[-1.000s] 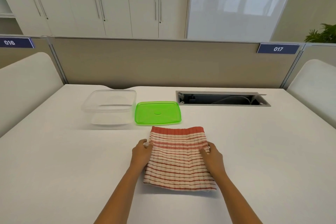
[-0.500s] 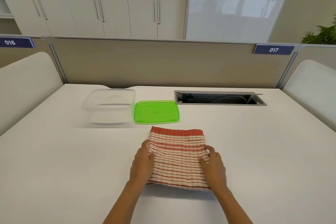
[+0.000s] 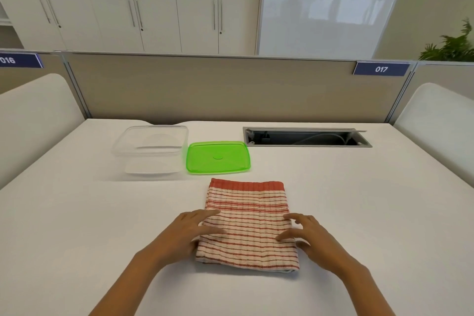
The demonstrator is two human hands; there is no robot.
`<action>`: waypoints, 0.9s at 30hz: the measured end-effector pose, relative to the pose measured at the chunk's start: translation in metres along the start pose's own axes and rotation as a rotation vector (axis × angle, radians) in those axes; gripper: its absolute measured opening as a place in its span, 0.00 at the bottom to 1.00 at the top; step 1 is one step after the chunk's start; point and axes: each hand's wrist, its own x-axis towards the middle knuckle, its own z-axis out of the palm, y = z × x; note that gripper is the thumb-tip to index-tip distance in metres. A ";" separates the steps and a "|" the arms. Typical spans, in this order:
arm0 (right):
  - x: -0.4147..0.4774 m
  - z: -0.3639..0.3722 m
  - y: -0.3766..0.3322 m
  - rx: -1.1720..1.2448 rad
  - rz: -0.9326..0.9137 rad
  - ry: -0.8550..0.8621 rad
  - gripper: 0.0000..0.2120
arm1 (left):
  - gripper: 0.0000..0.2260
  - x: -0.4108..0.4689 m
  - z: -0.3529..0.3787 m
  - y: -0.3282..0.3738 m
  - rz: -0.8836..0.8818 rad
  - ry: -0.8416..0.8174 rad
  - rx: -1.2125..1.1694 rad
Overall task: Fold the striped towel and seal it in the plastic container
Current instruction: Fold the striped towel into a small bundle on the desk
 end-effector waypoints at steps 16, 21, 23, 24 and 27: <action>0.014 -0.001 0.004 0.710 0.195 0.198 0.07 | 0.10 0.020 0.013 0.018 -0.490 0.370 -1.071; 0.027 -0.005 -0.005 0.851 0.181 0.289 0.13 | 0.10 0.026 0.018 0.022 -0.513 0.471 -1.086; 0.033 -0.003 -0.007 0.894 0.191 0.368 0.11 | 0.08 0.029 0.018 0.026 -0.542 0.539 -1.067; 0.036 -0.001 -0.008 0.901 0.203 0.411 0.08 | 0.09 0.030 0.018 0.029 -0.562 0.577 -1.048; 0.042 0.008 -0.010 0.896 0.240 0.500 0.07 | 0.12 0.036 0.018 0.036 -0.623 0.666 -0.991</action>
